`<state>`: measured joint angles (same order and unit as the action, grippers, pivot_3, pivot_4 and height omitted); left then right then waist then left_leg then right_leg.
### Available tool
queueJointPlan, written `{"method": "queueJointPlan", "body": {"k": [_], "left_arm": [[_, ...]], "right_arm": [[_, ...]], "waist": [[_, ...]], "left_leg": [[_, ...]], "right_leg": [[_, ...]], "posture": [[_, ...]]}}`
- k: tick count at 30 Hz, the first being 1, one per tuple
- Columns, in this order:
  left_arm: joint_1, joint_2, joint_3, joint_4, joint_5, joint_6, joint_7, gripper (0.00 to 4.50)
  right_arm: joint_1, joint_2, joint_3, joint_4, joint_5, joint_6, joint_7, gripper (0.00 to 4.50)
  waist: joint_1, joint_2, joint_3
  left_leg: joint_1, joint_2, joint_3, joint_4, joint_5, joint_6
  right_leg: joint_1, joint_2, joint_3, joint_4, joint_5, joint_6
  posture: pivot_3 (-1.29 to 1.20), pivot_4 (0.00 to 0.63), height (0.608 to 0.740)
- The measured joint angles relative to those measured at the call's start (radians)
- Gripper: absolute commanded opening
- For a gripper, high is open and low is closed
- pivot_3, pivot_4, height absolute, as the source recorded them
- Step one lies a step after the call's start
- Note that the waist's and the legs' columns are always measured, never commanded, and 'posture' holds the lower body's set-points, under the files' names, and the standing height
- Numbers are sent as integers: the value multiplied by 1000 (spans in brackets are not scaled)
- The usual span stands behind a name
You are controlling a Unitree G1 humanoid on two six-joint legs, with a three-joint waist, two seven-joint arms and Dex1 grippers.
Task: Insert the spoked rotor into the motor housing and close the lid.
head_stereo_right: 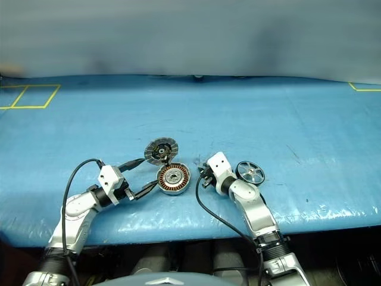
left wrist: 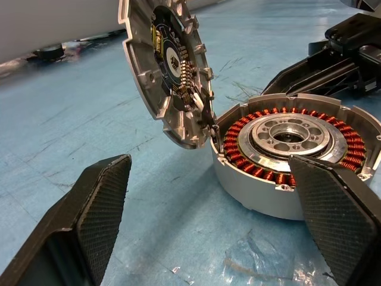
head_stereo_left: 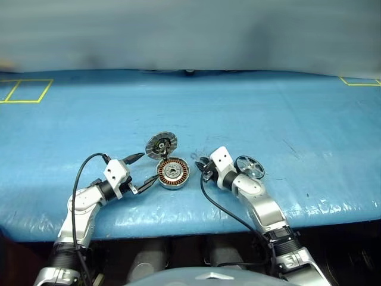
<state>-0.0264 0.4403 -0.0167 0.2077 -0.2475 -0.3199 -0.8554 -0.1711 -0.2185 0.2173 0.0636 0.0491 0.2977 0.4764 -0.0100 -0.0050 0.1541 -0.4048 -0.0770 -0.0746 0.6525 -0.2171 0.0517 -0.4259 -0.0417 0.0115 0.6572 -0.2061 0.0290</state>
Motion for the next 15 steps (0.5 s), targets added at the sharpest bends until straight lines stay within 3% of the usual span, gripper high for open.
{"method": "queueJointPlan", "body": {"k": [15], "left_arm": [[-10, -25, 1, 27, -9, -19, -19, 4500]], "right_arm": [[15, -5, -25, -21, 8, 1, -21, 18]], "waist": [[1, 0, 0]], "left_leg": [[0, 0, 0, -2, 0, 0]], "right_leg": [[-1, 0, 0, -2, 0, 0]], "posture": [[0, 150, 740]]}}
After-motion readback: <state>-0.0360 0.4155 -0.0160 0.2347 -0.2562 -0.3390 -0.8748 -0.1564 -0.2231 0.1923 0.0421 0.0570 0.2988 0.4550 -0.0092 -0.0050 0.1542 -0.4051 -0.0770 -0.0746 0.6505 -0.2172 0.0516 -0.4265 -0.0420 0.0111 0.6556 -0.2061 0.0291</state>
